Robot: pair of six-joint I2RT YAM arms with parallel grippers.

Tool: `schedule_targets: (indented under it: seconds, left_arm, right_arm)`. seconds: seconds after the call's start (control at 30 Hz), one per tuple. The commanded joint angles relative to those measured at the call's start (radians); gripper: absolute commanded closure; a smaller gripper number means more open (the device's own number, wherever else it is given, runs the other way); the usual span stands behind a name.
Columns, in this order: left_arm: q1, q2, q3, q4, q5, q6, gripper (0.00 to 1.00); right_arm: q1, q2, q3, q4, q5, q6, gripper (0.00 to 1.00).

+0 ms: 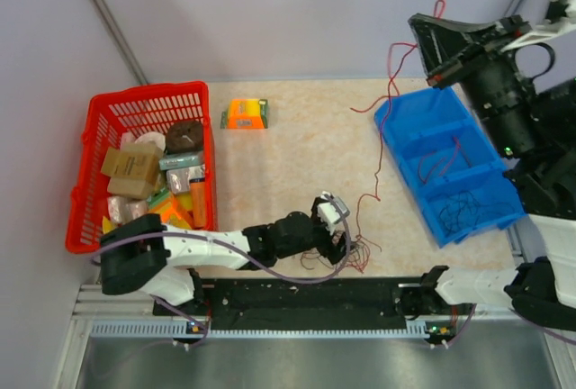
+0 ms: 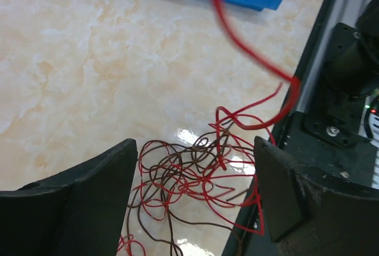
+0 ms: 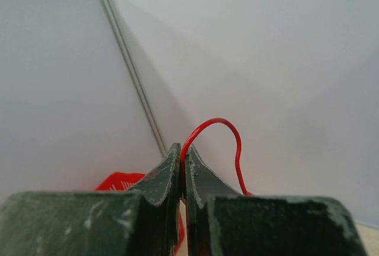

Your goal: Untangle the cables

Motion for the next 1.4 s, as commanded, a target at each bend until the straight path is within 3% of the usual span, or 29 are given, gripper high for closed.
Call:
schedule_targets:
  seconds: [0.0, 0.2, 0.37, 0.57, 0.77, 1.13, 1.37]
  left_arm:
    - [-0.006, 0.12, 0.052, 0.213, -0.055, -0.005, 0.18]
    - [-0.005, 0.313, 0.107, 0.289, -0.069, -0.089, 0.32]
    - [0.047, 0.32, 0.07, 0.183, -0.307, -0.133, 0.66]
    - [0.226, 0.243, 0.026, 0.059, -0.26, -0.173, 0.91]
    - [0.342, 0.194, 0.01, -0.046, -0.223, -0.147, 0.9]
    - [0.423, 0.209, 0.032, -0.136, -0.212, -0.129, 0.85]
    - [0.468, 0.198, -0.011, -0.089, -0.13, -0.14, 0.62]
  right_arm:
    - [0.009, -0.044, 0.028, 0.073, -0.009, 0.026, 1.0]
    - [0.009, -0.086, 0.037, 0.083, -0.023, 0.048, 1.0]
    - [0.009, -0.136, 0.031, 0.082, 0.015, 0.014, 1.0]
    - [0.009, -0.215, 0.027, 0.123, 0.156, -0.127, 1.0]
    - [0.01, -0.258, 0.079, 0.178, 0.212, -0.264, 1.0]
    - [0.01, -0.279, 0.082, 0.201, 0.133, -0.241, 1.0]
    - [0.009, -0.328, 0.111, 0.218, 0.063, -0.209, 1.0]
